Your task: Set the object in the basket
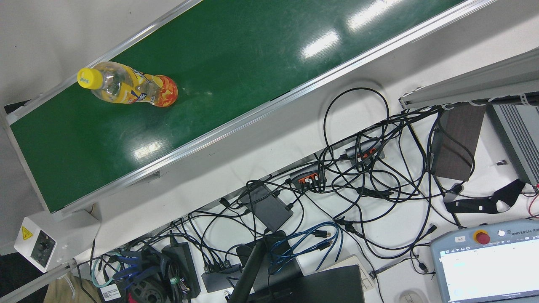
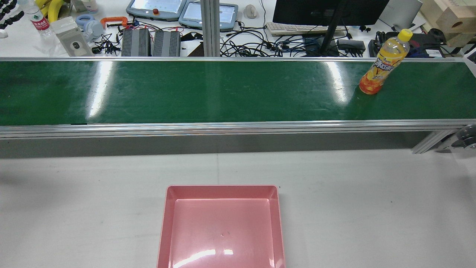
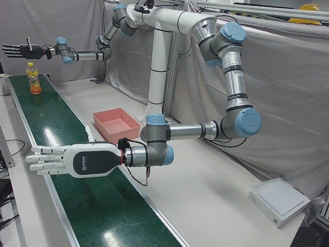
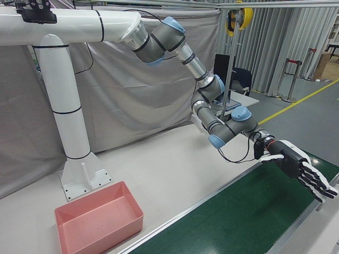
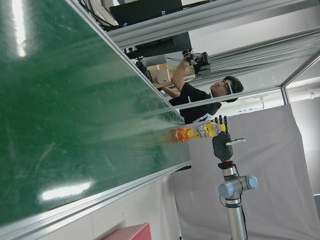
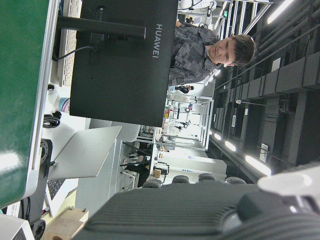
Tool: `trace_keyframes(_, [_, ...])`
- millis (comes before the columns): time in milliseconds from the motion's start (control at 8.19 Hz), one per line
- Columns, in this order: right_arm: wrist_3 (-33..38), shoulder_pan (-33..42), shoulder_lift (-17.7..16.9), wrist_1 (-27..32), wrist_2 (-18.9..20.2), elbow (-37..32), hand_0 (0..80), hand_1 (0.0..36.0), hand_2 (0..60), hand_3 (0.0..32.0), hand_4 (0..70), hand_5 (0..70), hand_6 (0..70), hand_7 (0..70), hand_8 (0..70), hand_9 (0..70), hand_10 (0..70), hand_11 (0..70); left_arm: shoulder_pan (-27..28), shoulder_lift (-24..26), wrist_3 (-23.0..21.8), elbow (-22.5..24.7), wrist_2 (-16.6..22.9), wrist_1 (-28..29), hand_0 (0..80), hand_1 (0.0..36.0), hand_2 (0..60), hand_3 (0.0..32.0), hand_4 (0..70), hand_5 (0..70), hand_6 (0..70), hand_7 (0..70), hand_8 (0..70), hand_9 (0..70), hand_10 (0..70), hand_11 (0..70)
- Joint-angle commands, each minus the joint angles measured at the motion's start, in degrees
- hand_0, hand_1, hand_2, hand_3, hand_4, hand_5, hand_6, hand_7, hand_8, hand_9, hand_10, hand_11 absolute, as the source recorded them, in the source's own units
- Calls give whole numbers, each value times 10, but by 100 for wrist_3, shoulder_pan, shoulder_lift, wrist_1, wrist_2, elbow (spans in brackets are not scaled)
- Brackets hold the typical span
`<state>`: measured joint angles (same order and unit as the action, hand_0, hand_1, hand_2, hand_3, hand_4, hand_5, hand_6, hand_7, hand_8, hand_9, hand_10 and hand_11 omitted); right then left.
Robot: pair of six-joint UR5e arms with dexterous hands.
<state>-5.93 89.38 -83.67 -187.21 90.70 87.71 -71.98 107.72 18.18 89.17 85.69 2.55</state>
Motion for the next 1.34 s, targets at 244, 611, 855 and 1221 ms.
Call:
trace_keyframes(244, [-5, 0, 0, 0, 0, 0, 0, 0, 0, 0, 0, 0, 0, 0, 0, 0, 0, 0, 0, -5, -7, 47, 0, 0, 470, 125, 38, 0, 4, 159, 16, 0, 0, 4, 40, 74])
trace_keyframes(611, [-5, 0, 0, 0, 0, 0, 0, 0, 0, 0, 0, 0, 0, 0, 0, 0, 0, 0, 0, -5, -7, 47, 0, 0, 472, 128, 36, 0, 0, 156, 12, 0, 0, 0, 42, 78])
trace_keyframes(855, [-5, 0, 0, 0, 0, 0, 0, 0, 0, 0, 0, 0, 0, 0, 0, 0, 0, 0, 0, -5, -7, 47, 0, 0, 472, 131, 49, 0, 0, 157, 14, 0, 0, 0, 45, 82])
trace_keyframes(1221, [-5, 0, 0, 0, 0, 0, 0, 0, 0, 0, 0, 0, 0, 0, 0, 0, 0, 0, 0, -5, -7, 65, 0, 0, 469, 128, 52, 0, 0, 160, 14, 0, 0, 0, 47, 84])
